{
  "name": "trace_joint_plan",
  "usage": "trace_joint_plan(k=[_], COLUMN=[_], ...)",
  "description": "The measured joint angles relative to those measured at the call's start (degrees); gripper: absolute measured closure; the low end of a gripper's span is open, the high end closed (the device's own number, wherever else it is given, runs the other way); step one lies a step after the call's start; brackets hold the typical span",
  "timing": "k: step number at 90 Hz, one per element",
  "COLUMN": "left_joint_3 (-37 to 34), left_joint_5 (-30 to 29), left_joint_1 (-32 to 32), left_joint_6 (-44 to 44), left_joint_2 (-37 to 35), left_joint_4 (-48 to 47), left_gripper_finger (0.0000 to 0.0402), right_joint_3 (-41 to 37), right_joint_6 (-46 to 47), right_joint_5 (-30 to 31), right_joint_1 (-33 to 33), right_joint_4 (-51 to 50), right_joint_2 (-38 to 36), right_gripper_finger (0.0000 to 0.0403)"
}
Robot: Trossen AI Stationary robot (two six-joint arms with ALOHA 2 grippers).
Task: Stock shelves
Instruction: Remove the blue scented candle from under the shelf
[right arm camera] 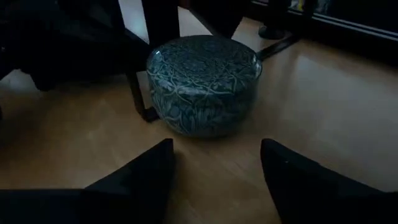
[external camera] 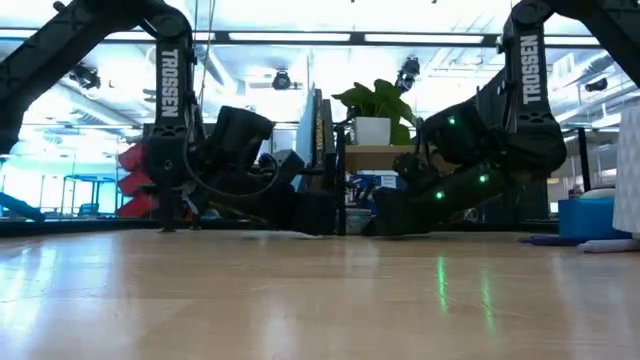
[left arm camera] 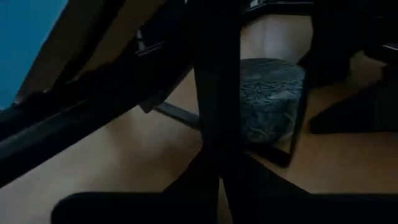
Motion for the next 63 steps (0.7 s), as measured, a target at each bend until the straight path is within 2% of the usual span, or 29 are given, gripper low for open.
trace_joint_plan(k=[28, 63], left_joint_3=[0.58, 7.93], left_joint_5=[2.01, -8.13], left_joint_1=[-2.56, -2.25], left_joint_6=[-4.38, -7.77], left_joint_2=[-0.09, -0.11], left_joint_4=[0.55, -15.91], left_gripper_finger=[0.0402, 0.0402], right_joint_3=[0.2, 0.13], right_joint_6=[0.24, 0.23], right_joint_5=[1.46, 1.84], right_joint_1=[-0.02, 0.04], right_joint_4=[-2.09, -1.51], right_joint_2=[-0.26, -0.17], right_gripper_finger=[0.019, 0.019])
